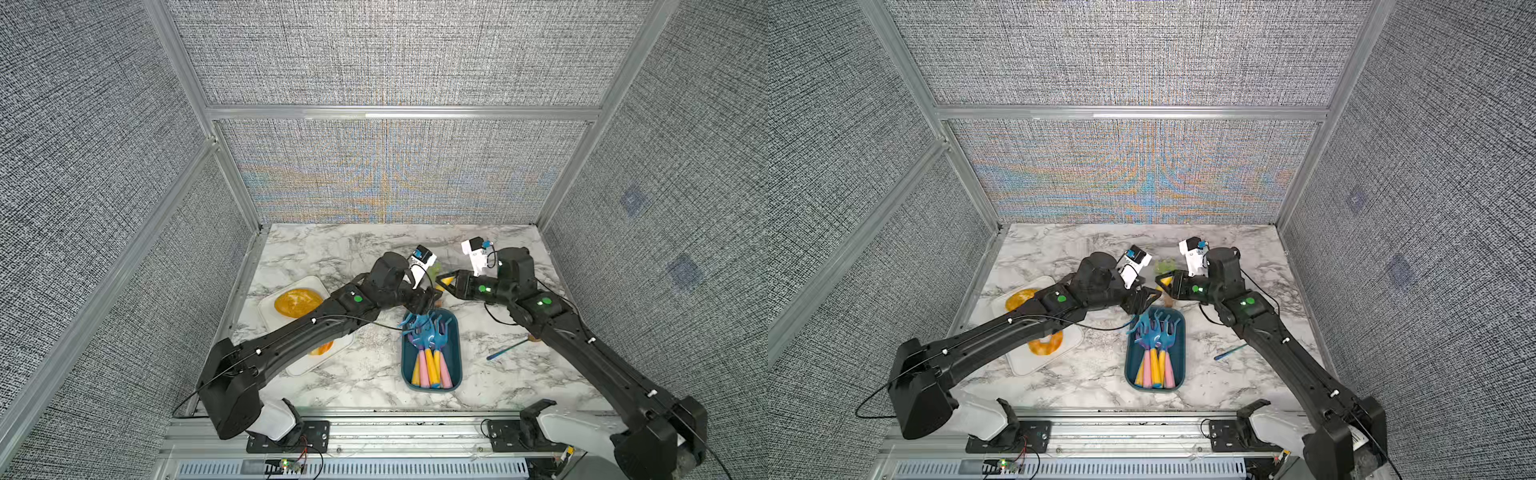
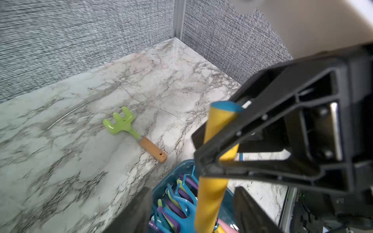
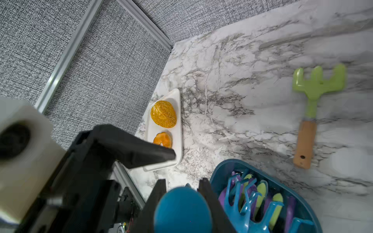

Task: Put the rake into the storage box
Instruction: Place the rake in the storage box.

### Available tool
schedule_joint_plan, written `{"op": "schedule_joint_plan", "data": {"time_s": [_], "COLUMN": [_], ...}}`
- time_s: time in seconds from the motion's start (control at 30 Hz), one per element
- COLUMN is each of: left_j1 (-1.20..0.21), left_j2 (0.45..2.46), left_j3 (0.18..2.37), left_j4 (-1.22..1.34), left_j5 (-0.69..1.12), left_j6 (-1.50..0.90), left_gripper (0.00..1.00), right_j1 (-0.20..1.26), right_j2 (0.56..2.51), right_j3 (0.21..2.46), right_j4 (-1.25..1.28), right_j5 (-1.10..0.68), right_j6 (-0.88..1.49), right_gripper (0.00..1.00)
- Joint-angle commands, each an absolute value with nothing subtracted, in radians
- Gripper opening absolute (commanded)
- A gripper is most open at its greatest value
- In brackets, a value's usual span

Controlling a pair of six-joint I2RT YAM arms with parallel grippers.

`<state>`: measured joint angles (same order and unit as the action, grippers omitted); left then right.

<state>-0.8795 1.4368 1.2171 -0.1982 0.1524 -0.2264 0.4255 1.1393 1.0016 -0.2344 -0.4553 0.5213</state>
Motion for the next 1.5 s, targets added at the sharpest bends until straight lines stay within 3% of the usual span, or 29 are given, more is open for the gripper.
{"op": "schedule_joint_plan", "data": {"time_s": [0.0, 0.27, 0.47, 0.67, 0.87, 1.47], "left_j1": [-0.853, -0.736, -0.673, -0.657, -0.655, -0.65], "left_j2": [1.38, 1.168, 1.003, 0.955, 0.966, 0.971], "left_j3": [1.211, 1.009, 0.864, 0.807, 0.794, 0.75], "left_j4": [-0.309, -0.435, -0.495, -0.507, -0.504, -0.47], "left_j5": [0.117, 0.197, 0.137, 0.133, 0.136, 0.143], "left_j6": [-0.349, -0.607, -0.661, -0.665, -0.653, -0.665], "left_gripper": [0.99, 0.99, 0.99, 0.99, 0.99, 0.99], "right_j1": [0.461, 0.721, 0.939, 1.199, 1.32, 1.417], "right_j2": [1.102, 1.003, 0.962, 1.026, 1.135, 1.081], "right_j3": [1.021, 0.993, 0.958, 0.929, 0.896, 0.729], "right_j4": [-0.283, -0.223, -0.221, -0.266, -0.254, -0.054], "right_j5": [-0.312, 0.057, 0.253, 0.575, 0.794, 0.757], "right_j6": [0.378, 0.069, -0.135, -0.297, -0.362, -0.485], "right_gripper": [0.0, 0.0, 0.0, 0.0, 0.0, 0.0]}}
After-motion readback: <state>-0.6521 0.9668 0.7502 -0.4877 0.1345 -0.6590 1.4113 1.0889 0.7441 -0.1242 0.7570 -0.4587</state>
